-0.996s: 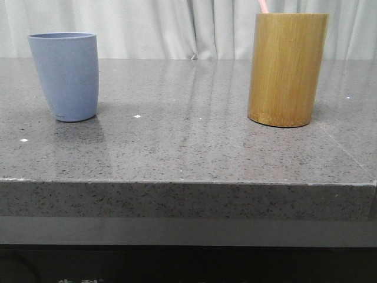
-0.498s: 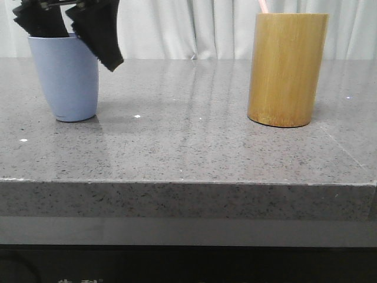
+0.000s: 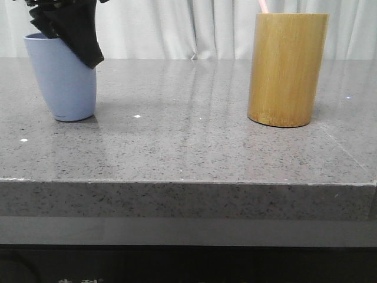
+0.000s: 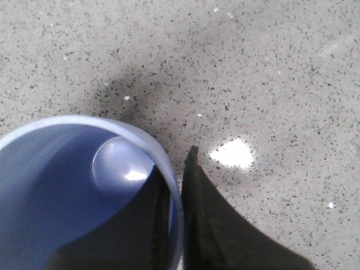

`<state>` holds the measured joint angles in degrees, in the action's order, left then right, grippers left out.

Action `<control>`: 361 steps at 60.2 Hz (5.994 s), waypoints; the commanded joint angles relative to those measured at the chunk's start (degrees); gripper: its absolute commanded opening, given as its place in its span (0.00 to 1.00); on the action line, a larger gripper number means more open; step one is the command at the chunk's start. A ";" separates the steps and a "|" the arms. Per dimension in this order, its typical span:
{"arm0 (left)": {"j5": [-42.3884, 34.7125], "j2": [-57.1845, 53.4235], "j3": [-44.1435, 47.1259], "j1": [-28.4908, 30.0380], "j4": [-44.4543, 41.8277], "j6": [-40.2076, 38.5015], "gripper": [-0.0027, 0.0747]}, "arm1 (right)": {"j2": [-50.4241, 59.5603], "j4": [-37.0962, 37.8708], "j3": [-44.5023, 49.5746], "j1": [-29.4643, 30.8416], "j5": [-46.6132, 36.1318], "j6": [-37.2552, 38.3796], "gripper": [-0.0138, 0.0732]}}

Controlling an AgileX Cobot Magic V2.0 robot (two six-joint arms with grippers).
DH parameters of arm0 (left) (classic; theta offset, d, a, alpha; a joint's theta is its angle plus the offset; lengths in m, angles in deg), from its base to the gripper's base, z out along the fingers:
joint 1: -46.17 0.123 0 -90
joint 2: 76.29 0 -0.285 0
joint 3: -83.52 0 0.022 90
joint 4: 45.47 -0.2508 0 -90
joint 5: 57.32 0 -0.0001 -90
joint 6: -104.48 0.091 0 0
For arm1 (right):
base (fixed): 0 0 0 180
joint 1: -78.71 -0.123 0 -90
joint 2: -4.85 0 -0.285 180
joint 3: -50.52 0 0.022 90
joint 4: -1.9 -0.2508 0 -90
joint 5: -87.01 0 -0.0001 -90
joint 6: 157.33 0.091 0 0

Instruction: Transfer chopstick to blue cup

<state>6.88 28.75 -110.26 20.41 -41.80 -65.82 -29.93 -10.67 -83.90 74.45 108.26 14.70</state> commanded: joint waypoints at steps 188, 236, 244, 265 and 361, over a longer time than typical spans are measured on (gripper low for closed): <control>-8.80 -34.43 14.46 15.48 -2.22 -6.81 0.01 | -1.03 -0.29 -1.87 0.39 -3.90 -0.29 0.82; -41.89 -82.50 62.47 15.76 -1.13 -6.81 0.01 | -16.28 -1.20 -10.67 -4.24 -7.51 -4.53 0.82; -41.89 -82.63 62.47 15.76 -1.13 -6.81 0.01 | -26.07 -1.20 -17.89 -8.68 -10.49 -5.68 0.82; -41.89 -82.63 62.47 15.76 -1.13 -6.81 0.01 | -50.18 -1.14 -37.92 -16.87 -10.43 -5.68 0.82; -41.89 -82.63 62.47 15.76 -1.13 -6.81 0.01 | -43.44 -0.39 -43.41 -25.58 -31.53 -5.68 0.06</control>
<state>-30.06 -54.37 -46.30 36.04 -43.60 -72.12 -74.31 -11.47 -125.35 50.75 83.73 9.53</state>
